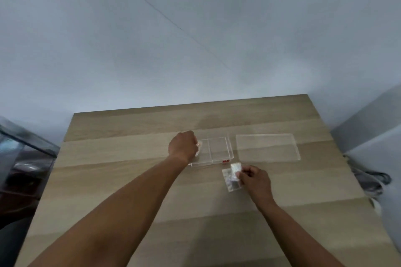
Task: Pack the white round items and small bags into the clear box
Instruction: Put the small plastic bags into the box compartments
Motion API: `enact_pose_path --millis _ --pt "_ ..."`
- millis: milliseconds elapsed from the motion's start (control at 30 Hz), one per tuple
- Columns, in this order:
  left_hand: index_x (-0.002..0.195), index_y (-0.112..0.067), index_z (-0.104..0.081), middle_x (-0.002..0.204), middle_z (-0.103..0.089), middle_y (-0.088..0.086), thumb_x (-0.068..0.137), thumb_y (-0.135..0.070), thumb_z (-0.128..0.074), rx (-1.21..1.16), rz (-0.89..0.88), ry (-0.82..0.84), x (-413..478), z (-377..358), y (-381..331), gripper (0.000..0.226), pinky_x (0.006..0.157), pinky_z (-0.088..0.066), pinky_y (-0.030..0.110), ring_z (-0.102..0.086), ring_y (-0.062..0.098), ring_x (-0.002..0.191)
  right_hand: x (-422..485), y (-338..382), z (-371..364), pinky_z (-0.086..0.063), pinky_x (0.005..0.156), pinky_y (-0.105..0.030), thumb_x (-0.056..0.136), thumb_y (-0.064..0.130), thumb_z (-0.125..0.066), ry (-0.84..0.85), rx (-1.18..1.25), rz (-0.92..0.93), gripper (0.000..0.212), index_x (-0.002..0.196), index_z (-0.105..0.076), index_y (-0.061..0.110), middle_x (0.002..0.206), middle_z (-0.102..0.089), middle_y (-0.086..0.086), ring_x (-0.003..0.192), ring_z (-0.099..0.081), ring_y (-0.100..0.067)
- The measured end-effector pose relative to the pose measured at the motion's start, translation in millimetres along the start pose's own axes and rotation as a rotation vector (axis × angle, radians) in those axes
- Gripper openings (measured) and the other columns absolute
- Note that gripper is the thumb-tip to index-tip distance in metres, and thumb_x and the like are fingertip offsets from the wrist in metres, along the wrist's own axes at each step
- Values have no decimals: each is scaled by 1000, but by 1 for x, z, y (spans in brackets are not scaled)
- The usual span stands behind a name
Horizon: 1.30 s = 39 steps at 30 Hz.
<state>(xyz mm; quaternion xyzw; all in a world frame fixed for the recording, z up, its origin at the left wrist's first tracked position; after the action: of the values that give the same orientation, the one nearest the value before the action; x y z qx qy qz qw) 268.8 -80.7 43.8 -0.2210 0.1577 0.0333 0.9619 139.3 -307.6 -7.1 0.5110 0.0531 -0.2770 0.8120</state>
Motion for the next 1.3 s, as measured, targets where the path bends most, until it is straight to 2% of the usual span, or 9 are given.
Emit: enact_pose_path --millis 100,200,300,400,500,733,1033,1167,1300 --pt "95 -22 -66 103 -70 4 79 -20 -71 -4 -24 -13 2 -1 4 17 79 -51 36 -64 25 96 1 12 5 -55 65 -33 77 10 -72 -16 101 -19 12 72 -71 21 70 -73 -4 64 -68 -19" --pt "98 -24 -63 106 -65 0 79 -26 -73 -61 -25 -56 2 4 13 22 79 -51 36 -63 23 96 6 35 2 -50 53 -20 78 9 -73 13 168 -5 2 79 -72 11 71 -73 -5 56 -66 -11" --pt "106 -28 -62 110 -60 0 81 -32 -69 -93 -13 -179 -2 18 27 26 80 -53 39 -61 22 101 12 63 -8 -49 49 -17 77 8 -74 62 148 37 10 86 -69 8 75 -72 -7 55 -66 -11" --pt "121 -28 -58 122 -56 5 84 -24 -65 -110 74 -238 -6 25 52 38 83 -53 42 -55 26 114 22 83 -29 -55 58 -29 74 9 -77 88 90 49 22 92 -64 13 80 -69 -7 60 -66 -20" --pt "127 -29 -54 128 -56 7 83 -19 -61 -208 166 -203 -9 20 79 46 91 -50 42 -56 25 117 30 101 -54 -48 68 -29 70 15 -78 89 -68 103 26 87 -60 17 80 -63 0 73 -61 -18" --pt "125 -28 -59 103 -74 8 81 -12 -57 -421 254 -164 -14 12 101 47 84 -51 34 -68 26 99 34 118 -106 -44 69 -31 77 21 -64 187 -443 218 7 75 -59 26 90 -71 -1 87 -64 -25" --pt "123 -34 -60 103 -75 6 78 -12 -56 -461 271 -146 -10 7 108 50 79 -48 30 -66 21 100 40 118 -122 -38 90 -40 88 22 -54 194 -878 477 18 99 -67 21 106 -70 -4 107 -54 -28" --pt "126 -33 -58 105 -74 8 80 -10 -54 -456 262 -138 -7 4 107 51 76 -47 30 -66 22 98 38 117 -122 -38 89 -40 88 20 -51 181 -896 536 20 98 -68 19 108 -68 -3 106 -53 -27" --pt "129 -31 -55 116 -69 5 84 -15 -57 -419 263 -145 -9 5 107 48 85 -49 35 -64 23 106 30 121 -101 -38 88 -39 88 23 -55 109 -711 532 13 92 -68 21 103 -68 2 103 -53 -23"
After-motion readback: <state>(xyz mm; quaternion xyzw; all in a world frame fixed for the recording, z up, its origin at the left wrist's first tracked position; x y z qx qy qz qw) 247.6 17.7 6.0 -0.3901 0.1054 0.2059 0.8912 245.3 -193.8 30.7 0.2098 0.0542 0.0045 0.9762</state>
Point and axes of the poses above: each hand's wrist, its own x-axis towards the middle knuckle, its own z-axis out of the back of the hand, y = z × x, the point moved 8 cm from there along x, towards the middle knuckle
